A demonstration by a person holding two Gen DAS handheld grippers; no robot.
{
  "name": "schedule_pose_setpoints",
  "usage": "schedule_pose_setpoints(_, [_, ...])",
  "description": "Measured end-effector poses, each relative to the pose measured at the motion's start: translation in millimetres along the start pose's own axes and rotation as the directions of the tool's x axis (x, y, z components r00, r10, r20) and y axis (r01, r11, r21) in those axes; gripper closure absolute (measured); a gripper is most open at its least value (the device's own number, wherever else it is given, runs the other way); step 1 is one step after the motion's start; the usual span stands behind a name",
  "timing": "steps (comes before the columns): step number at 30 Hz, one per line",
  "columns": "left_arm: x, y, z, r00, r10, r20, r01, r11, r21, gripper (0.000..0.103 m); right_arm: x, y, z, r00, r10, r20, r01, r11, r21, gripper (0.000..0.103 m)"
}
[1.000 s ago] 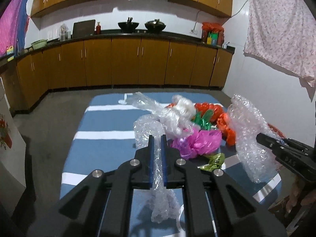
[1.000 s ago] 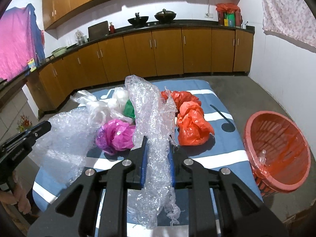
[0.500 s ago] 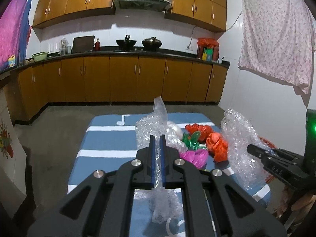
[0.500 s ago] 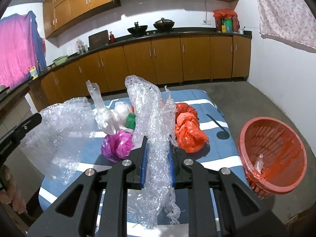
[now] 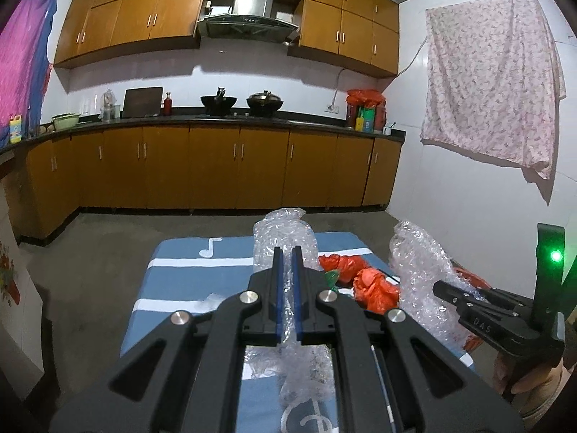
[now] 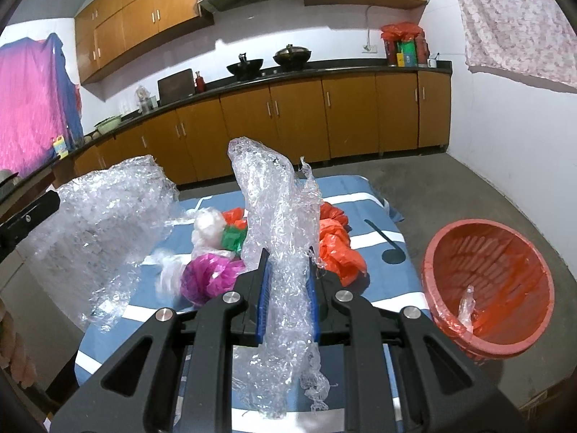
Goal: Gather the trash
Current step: 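Carry both bubble wraps over the basket and open both tools to drop them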
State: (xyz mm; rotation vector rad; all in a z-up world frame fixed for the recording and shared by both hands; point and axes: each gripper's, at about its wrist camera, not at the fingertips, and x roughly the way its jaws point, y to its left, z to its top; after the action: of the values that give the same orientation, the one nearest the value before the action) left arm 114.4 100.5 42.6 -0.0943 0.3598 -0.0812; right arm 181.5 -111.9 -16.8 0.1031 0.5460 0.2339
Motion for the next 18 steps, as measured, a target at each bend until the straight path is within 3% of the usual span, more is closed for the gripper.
schedule_pose_setpoints(11, [12, -15, -2, 0.999, -0.047, -0.005, 0.048, 0.999, 0.015, 0.097, -10, -24, 4, 0.999, -0.041, 0.023, 0.04, 0.999, 0.028, 0.085])
schedule_pose_setpoints(18, [30, -50, 1, 0.993, -0.118, -0.009, 0.118, 0.992, 0.038, 0.097, -16, -56, 7, 0.995, -0.097, 0.039, 0.094, 0.994, 0.06, 0.085])
